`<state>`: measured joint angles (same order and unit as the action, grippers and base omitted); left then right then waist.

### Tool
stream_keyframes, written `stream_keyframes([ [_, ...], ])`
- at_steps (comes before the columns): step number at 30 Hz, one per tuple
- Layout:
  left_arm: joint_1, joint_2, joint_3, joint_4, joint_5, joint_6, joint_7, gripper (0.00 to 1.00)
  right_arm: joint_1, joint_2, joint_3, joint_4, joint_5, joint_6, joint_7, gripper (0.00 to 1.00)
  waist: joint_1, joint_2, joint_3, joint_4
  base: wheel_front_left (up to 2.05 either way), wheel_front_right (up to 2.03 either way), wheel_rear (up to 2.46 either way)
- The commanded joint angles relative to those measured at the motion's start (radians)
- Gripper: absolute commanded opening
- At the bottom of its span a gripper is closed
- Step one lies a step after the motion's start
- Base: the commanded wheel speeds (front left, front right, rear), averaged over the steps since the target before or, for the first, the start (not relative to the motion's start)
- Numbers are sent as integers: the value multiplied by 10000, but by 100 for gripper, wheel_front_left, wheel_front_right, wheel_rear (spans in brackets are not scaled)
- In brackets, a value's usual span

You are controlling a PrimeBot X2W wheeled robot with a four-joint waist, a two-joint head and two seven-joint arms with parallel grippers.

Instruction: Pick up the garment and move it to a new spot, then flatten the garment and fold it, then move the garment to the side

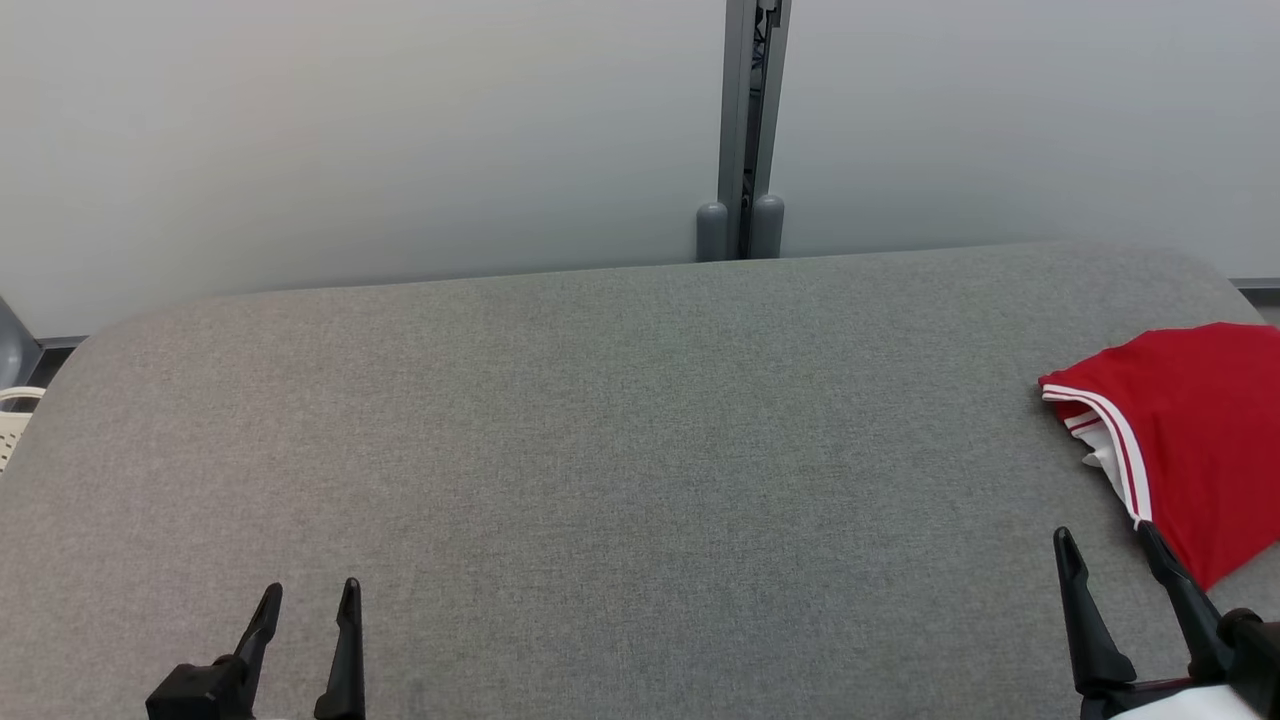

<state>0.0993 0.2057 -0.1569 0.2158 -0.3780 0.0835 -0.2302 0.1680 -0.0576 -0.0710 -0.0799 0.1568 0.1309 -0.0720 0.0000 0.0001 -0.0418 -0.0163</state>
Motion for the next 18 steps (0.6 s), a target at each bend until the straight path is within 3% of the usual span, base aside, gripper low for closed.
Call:
stream_keyframes([
  [1, -51, 55, 18, 14, -52, 40, -55, 100, 13, -11, -28, -49, -32, 0, 13, 100, 0, -1, 6, -6, 0, 0, 0],
  [18, -149, 100, -78, 85, -99, 131, -128, 100, -20, 24, -57, -76, -19, 0, 25, 100, 0, -1, 40, 31, 0, 0, 0],
])
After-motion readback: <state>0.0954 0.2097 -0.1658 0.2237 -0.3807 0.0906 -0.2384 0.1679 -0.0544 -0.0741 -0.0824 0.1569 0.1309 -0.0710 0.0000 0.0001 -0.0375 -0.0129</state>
